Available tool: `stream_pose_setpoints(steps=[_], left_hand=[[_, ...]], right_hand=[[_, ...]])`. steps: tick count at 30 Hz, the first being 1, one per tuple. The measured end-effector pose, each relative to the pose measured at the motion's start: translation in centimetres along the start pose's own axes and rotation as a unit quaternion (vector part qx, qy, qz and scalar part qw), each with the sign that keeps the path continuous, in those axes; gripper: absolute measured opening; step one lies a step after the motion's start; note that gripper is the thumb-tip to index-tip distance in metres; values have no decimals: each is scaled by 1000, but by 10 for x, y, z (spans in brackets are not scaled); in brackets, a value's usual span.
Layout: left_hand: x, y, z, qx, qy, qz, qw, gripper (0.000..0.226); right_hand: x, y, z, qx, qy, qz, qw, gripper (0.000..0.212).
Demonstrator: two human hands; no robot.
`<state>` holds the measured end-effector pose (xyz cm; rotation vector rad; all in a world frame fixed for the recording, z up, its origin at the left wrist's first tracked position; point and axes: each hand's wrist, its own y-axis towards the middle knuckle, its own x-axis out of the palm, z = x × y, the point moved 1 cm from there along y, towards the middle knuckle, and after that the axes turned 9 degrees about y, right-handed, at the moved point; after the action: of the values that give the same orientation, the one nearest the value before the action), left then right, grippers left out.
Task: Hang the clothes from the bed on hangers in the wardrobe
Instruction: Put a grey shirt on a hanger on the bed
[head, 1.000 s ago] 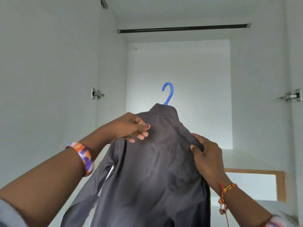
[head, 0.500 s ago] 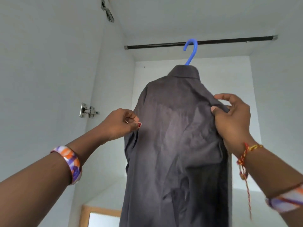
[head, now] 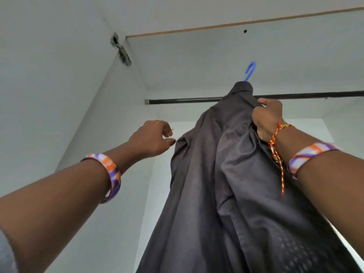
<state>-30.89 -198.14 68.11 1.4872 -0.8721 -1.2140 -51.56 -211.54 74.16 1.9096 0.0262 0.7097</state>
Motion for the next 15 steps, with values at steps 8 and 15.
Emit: stream_pose_setpoints(steps=[8, 15], left_hand=[[10, 91, 19, 90, 50, -6, 995, 25], [22, 106, 30, 190, 144, 3, 971, 18]], right_hand=[[38, 90, 32, -33, -103, 19, 994, 39], [62, 119, 59, -41, -122, 21, 991, 33]])
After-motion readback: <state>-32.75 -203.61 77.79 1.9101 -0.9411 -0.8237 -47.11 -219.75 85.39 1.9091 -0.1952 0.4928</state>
